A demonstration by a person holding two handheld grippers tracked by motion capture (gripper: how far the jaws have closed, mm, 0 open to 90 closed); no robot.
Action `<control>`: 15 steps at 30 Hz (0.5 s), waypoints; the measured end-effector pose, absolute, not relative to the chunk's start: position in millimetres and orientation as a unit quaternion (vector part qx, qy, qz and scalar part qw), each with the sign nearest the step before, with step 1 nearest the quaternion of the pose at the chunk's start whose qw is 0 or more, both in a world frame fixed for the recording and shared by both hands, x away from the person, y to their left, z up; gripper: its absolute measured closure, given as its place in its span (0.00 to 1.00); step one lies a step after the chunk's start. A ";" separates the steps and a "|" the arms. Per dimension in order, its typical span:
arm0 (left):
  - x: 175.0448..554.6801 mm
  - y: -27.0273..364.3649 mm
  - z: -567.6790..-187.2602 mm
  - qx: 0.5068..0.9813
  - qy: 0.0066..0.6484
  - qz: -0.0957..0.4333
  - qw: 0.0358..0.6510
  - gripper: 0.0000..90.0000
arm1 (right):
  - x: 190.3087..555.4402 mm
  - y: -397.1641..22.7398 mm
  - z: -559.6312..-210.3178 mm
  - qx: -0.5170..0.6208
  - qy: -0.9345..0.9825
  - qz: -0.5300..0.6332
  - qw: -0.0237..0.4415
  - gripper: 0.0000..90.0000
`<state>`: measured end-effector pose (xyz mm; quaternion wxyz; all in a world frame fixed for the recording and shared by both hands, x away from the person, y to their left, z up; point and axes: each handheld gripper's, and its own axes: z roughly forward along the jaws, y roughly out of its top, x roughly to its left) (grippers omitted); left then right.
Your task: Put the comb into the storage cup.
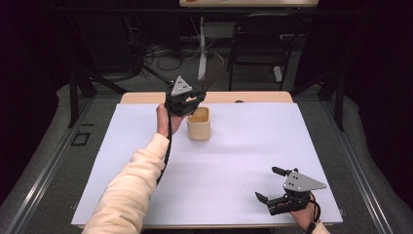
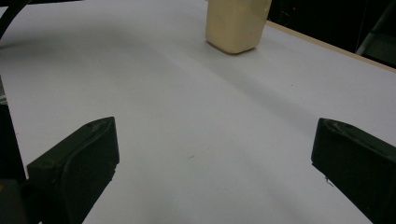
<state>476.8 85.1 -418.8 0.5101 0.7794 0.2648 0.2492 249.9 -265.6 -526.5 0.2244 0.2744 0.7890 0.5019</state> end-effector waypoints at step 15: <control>484.2 83.6 -427.8 0.770 0.267 0.241 0.527 0.80 | 249.7 -266.2 -526.4 0.275 0.789 0.501 0.224 0.00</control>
